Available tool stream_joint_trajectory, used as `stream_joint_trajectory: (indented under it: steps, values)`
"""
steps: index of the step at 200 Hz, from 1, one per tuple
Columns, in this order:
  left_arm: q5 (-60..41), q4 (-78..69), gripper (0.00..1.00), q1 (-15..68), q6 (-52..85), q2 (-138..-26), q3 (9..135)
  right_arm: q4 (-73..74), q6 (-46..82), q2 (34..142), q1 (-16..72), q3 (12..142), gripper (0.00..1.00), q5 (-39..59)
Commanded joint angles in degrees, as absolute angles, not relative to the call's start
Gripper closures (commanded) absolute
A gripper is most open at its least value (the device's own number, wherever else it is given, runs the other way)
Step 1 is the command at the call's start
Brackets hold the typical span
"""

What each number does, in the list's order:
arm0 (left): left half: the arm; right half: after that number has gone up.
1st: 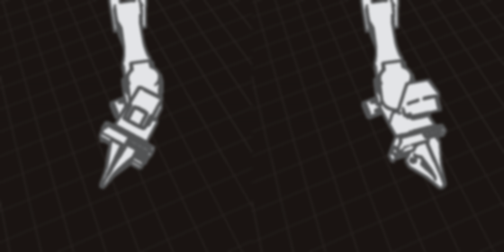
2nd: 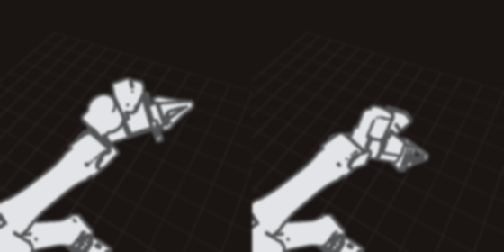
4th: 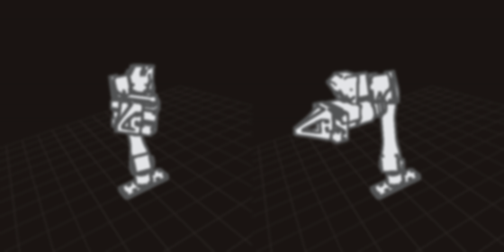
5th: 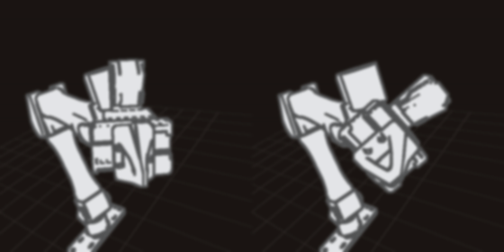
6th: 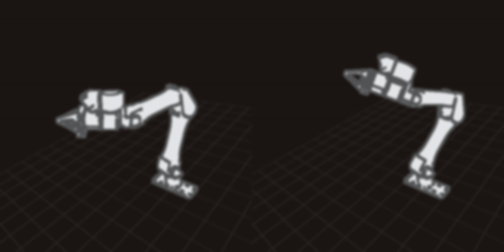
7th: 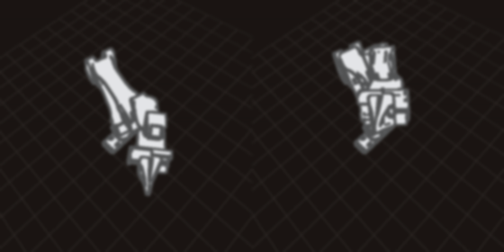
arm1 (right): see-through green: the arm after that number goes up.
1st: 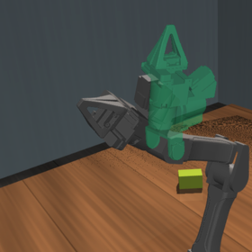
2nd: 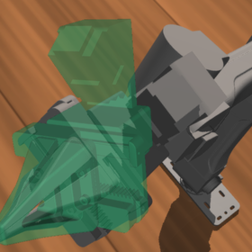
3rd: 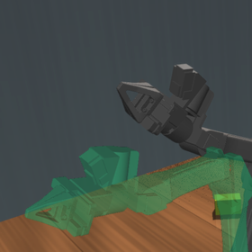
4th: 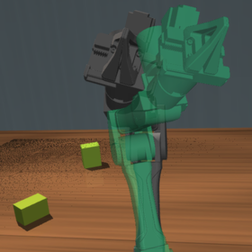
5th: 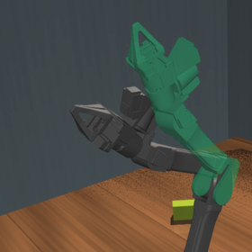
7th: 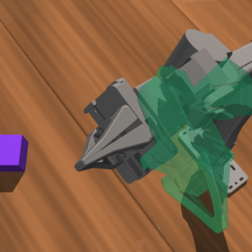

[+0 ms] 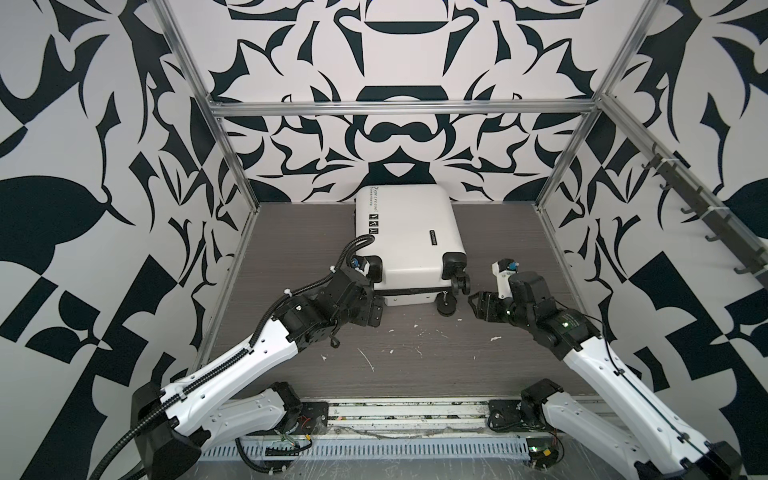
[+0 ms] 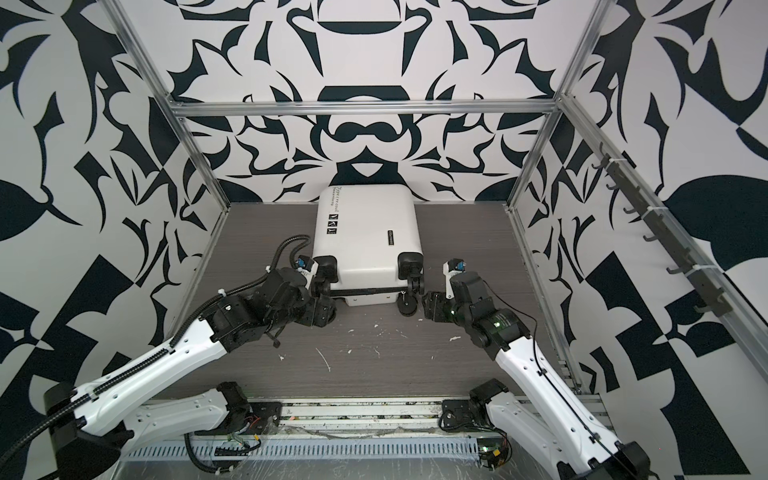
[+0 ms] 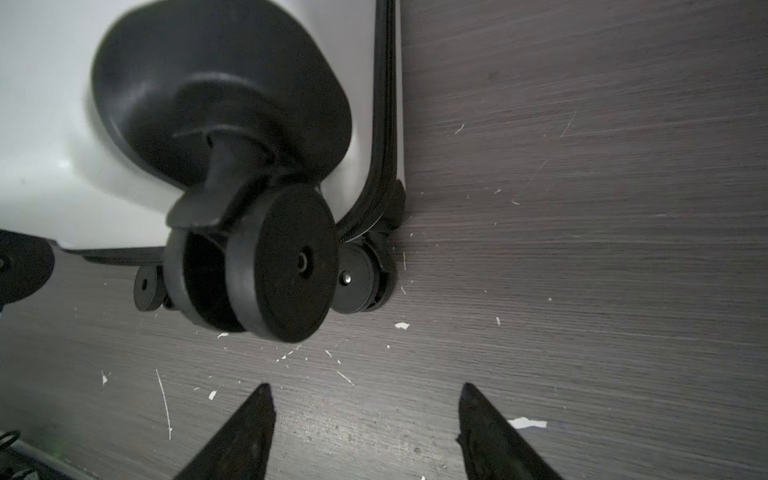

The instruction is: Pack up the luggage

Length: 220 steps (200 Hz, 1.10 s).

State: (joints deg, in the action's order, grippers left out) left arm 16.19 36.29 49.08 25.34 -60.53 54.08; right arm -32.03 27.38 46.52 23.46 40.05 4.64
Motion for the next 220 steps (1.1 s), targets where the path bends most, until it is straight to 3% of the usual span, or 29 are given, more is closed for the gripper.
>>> stream_joint_trajectory:
  steps: [1,53,81,122,147,193,220]
  values:
    - [14.2,32.1,0.01,48.4,27.2,-61.1,53.0,-23.9,30.2,45.5,23.4,35.9,0.38,7.9]
    - [14.3,27.3,0.01,46.5,27.6,-64.2,51.4,-2.6,32.8,40.3,23.4,20.3,0.41,7.0]
    - [14.4,26.2,0.02,46.0,27.6,-65.7,51.0,7.7,31.7,35.7,23.4,12.6,0.35,5.0]
    - [14.5,25.5,0.14,45.9,28.0,-66.1,50.5,11.9,31.6,35.4,23.3,9.3,0.31,-0.8]
    - [14.0,25.2,0.30,45.9,28.2,-66.4,50.5,17.6,31.4,38.0,23.4,7.9,0.24,0.4]
    - [12.7,24.3,0.51,45.7,28.6,-67.1,50.5,31.4,29.1,47.6,23.5,6.6,0.47,4.3]
    - [12.4,24.2,0.59,45.8,28.6,-67.5,50.7,39.2,27.2,54.1,24.5,6.5,0.55,8.1]
